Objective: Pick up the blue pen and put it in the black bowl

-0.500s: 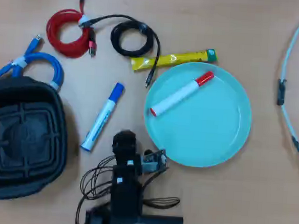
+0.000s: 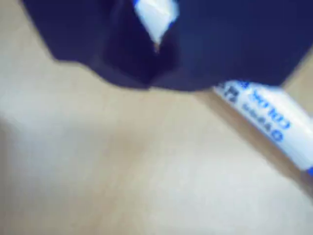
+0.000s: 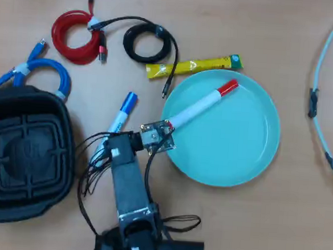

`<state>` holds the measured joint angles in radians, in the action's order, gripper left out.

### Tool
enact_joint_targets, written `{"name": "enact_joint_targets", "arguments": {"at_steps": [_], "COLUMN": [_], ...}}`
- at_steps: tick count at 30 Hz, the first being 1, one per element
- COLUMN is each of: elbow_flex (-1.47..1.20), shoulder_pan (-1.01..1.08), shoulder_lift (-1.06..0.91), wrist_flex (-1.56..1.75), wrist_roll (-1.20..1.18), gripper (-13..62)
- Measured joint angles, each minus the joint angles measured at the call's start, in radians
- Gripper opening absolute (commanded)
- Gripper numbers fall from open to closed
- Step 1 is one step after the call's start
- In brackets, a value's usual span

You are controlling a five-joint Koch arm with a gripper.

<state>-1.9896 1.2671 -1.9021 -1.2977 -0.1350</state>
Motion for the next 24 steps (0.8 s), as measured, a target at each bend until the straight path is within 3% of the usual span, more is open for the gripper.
{"name": "enact_joint_targets", "arguments": {"at_steps": [5,19,24], "elbow_flex": [0.002,0.170,0.170], "shoulder_pan": [-0.003,-0.061,-0.081], "shoulder_lift": [0.000,0.000,0.026], "wrist_flex": [0.000,-0.012,-0.012], "wrist_roll": [0.101,0.683,0.739], "gripper": [-6.5,-5.4,5.9]}}
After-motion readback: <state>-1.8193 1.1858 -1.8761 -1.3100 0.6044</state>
